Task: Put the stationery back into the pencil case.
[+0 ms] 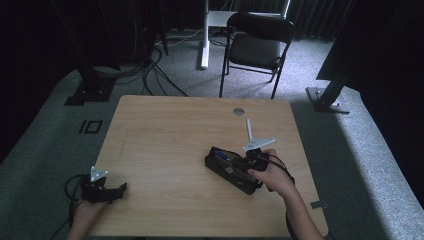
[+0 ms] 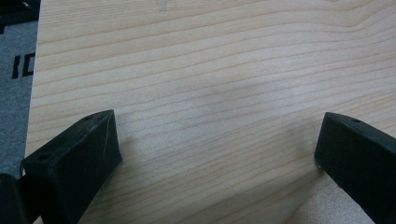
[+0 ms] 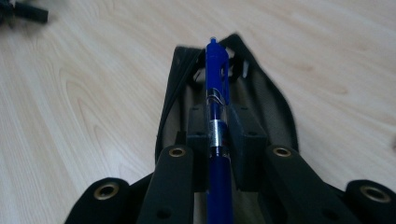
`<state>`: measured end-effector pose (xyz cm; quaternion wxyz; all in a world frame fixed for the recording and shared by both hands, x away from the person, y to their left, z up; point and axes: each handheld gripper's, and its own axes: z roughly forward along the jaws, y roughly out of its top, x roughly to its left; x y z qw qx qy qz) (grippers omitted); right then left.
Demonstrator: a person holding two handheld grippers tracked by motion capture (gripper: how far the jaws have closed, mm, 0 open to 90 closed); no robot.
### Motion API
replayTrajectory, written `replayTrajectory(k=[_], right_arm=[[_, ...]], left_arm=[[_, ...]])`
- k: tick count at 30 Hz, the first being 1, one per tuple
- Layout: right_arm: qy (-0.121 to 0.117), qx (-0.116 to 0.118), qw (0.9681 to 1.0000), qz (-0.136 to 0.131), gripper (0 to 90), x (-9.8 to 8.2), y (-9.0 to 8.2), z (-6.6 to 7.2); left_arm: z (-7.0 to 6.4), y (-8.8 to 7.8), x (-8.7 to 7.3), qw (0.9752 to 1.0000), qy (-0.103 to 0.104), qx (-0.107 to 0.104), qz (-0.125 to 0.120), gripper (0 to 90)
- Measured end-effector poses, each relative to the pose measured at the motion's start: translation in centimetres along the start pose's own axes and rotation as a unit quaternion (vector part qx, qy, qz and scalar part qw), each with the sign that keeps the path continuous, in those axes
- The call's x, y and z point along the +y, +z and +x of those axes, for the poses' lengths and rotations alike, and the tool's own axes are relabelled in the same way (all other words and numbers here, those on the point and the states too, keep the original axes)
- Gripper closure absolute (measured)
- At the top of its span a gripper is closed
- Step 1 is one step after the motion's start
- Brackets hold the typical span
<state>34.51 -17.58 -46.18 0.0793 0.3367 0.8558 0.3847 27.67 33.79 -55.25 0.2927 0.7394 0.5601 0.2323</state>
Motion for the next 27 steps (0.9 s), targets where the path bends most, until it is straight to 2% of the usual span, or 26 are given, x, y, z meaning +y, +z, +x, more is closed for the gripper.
replayTrajectory(k=[8, 17, 27], right_arm=[[0.001, 0.0, 0.9995, 0.032, 79.4, -0.1, 1.7, -0.3], [-0.007, -0.002, 0.9986, 0.052, 79.4, 0.2, 2.7, -0.2], [-0.003, -0.001, 0.9982, 0.059, 79.4, 0.4, 3.5, -0.3]], left_arm=[[0.0, 0.0, 0.0, 1.0, 0.0, 0.0, 0.0, 0.3], [0.0, 0.0, 0.0, 1.0, 0.0, 0.0, 0.0, 0.3], [0.0, 0.0, 0.0, 1.0, 0.0, 0.0, 0.0, 0.3]])
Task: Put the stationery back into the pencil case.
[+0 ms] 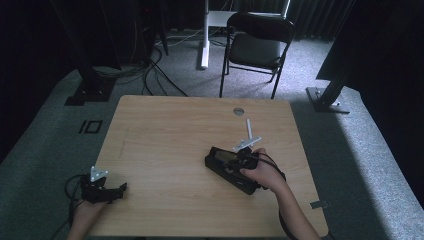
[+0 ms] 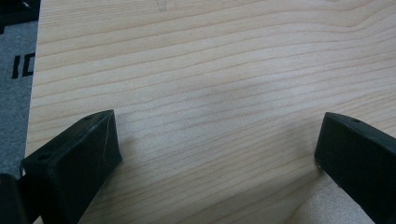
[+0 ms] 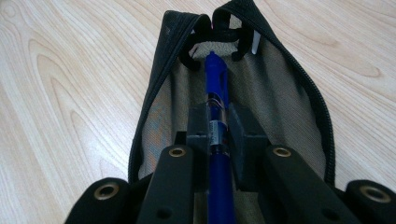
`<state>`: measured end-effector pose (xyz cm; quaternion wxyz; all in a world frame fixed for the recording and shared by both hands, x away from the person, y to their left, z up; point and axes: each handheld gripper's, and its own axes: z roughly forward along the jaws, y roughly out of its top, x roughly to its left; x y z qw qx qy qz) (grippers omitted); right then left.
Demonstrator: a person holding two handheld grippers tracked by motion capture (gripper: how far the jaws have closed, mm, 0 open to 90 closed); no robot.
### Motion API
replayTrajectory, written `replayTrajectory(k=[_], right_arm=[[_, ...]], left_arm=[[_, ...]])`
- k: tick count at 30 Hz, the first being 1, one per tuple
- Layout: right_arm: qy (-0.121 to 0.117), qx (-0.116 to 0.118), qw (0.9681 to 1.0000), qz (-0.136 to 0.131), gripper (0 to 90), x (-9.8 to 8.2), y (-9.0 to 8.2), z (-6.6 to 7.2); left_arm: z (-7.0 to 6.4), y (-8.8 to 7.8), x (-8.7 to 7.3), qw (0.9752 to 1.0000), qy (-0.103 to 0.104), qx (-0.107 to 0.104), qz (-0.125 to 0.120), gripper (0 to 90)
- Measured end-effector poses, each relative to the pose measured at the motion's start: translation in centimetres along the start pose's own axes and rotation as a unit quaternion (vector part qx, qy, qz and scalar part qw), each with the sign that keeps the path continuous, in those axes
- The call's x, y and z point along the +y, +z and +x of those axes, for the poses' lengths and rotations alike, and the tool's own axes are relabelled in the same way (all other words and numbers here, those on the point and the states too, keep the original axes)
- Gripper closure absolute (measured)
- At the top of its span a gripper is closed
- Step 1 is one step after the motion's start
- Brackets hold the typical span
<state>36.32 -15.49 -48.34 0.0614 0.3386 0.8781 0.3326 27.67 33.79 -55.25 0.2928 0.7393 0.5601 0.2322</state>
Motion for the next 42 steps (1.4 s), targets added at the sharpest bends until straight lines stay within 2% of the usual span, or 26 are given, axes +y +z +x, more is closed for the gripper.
replayTrajectory(k=[6, 12, 19, 26, 34, 42], right_arm=[[-0.004, 0.001, 1.0, 0.003, 79.4, 0.2, 0.6, 0.1], [-0.01, -0.004, 0.9998, 0.018, 79.4, 0.2, 1.1, 0.1], [-0.014, -0.008, 0.9993, 0.034, 79.2, -0.1, 1.4, 0.1], [-0.016, -0.003, 0.9991, 0.039, 78.7, -0.1, 1.4, 0.1], [-0.013, 0.0, 0.9994, 0.031, 77.9, 0.0, 0.8, 0.1], [-0.015, 0.001, 0.9999, -0.005, 78.0, 0.5, -1.3, 0.2]], left_arm=[[0.0, 0.0, 0.0, 1.0, 0.0, 0.0, 0.0, 0.3], [0.0, 0.0, 0.0, 1.0, 0.0, 0.0, 0.0, 0.3], [0.0, 0.0, 0.0, 1.0, 0.0, 0.0, 0.0, 0.3], [0.0, 0.0, 0.0, 1.0, 0.0, 0.0, 0.0, 0.3], [0.0, 0.0, 0.0, 1.0, 0.0, 0.0, 0.0, 0.3], [0.0, 0.0, 0.0, 1.0, 0.0, 0.0, 0.0, 0.3]])
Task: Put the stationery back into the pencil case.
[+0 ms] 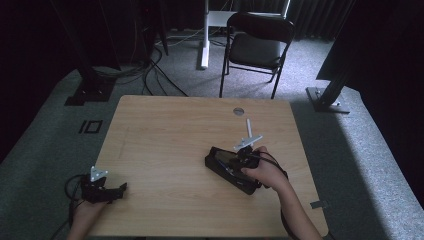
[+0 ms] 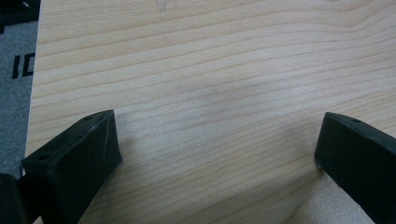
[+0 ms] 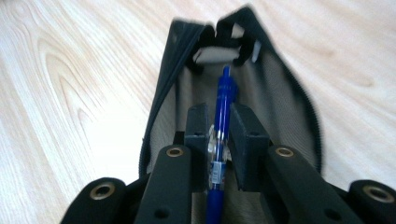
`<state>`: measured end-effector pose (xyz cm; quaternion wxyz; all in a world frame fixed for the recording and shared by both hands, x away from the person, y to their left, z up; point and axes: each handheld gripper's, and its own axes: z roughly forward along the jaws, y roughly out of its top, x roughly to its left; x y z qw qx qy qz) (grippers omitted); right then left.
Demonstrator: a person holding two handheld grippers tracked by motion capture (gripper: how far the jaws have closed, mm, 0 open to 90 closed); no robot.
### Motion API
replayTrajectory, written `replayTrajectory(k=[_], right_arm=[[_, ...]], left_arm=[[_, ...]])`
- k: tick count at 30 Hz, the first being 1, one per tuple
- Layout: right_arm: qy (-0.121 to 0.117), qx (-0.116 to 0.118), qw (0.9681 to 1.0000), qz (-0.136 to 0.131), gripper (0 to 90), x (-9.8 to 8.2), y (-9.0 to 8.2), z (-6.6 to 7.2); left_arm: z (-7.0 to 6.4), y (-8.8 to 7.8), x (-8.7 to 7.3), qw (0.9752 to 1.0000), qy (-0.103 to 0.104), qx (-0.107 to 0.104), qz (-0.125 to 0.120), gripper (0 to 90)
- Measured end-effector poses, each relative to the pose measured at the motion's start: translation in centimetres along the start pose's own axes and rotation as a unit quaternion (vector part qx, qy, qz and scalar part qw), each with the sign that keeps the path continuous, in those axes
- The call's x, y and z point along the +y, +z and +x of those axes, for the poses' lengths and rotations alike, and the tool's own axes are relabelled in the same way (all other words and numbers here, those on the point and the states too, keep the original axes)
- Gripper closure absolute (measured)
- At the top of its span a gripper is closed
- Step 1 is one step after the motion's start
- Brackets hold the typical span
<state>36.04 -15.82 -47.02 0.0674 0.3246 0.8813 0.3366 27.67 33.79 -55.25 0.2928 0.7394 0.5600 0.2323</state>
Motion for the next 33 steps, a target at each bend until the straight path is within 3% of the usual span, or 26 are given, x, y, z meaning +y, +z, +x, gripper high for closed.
replayTrajectory(k=[9, 20, 25, 28, 33], right_arm=[[0.017, -0.006, 0.998, -0.061, 77.6, 0.4, -2.8, -0.7], [0.046, -0.051, 0.9911, -0.114, 77.0, 0.1, -3.8, -2.2], [0.059, -0.082, 0.9888, -0.11, 74.1, -0.1, -3.4, -3.1], [0.068, -0.087, 0.9876, -0.111, 72.8, -0.3, -3.1, -3.4], [0.1, -0.125, 0.9807, -0.113, 70.5, -0.7, -2.3, -4.8]], left_arm=[[0.0, 0.0, 0.0, 1.0, 0.0, 0.0, 0.0, 0.3], [0.0, 0.0, 0.0, 1.0, 0.0, 0.0, 0.0, 0.3], [0.0, 0.0, 0.0, 1.0, 0.0, 0.0, 0.0, 0.3], [0.0, 0.0, 0.0, 1.0, 0.0, 0.0, 0.0, 0.3], [0.0, 0.0, 0.0, 1.0, 0.0, 0.0, 0.0, 0.3]])
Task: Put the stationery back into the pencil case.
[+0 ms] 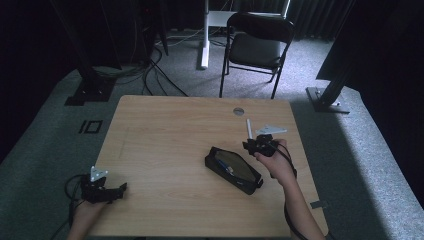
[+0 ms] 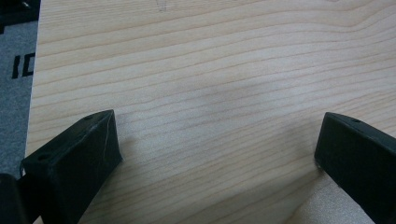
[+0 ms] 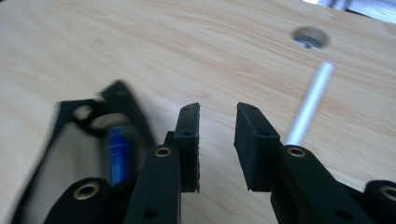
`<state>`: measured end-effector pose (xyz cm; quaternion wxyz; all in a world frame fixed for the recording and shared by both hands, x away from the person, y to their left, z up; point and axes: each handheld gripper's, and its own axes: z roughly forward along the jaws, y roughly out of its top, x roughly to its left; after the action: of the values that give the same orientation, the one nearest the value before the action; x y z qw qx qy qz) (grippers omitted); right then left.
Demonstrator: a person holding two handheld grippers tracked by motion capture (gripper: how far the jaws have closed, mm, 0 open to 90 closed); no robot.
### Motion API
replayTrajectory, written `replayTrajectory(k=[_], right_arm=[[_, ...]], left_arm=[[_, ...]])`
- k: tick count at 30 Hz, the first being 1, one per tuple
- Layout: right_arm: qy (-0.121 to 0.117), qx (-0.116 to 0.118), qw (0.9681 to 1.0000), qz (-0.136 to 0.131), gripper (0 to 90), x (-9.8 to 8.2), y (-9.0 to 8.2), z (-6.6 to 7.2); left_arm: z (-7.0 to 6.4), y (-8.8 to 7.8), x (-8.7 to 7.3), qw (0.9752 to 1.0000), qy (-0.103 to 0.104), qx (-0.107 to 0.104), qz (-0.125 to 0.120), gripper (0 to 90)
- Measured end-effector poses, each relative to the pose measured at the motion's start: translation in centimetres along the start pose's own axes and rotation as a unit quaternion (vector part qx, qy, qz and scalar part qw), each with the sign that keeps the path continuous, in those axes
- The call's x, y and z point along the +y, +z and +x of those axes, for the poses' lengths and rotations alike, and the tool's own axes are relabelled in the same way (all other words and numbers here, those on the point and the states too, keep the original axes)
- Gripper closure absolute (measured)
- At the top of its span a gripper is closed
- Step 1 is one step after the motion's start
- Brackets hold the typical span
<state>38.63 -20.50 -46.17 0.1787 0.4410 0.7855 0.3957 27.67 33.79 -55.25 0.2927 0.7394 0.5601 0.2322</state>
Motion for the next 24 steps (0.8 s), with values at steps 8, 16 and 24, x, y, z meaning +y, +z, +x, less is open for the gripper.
replayTrajectory(k=[8, 16, 24], right_arm=[[0.033, -0.041, 0.9986, 0.002, 64.9, -0.4, 1.0, -2.1], [0.045, -0.066, 0.9968, 0.01, 58.9, -0.4, 2.2, -3.5], [0.049, -0.076, 0.9959, 0.002, 53.0, -0.3, 3.4, -4.3]], left_arm=[[0.0, 0.0, 0.0, 1.0, 0.0, 0.0, 0.0, 0.3], [0.0, 0.0, 0.0, 1.0, 0.0, 0.0, 0.0, 0.3], [0.0, 0.0, 0.0, 1.0, 0.0, 0.0, 0.0, 0.3]])
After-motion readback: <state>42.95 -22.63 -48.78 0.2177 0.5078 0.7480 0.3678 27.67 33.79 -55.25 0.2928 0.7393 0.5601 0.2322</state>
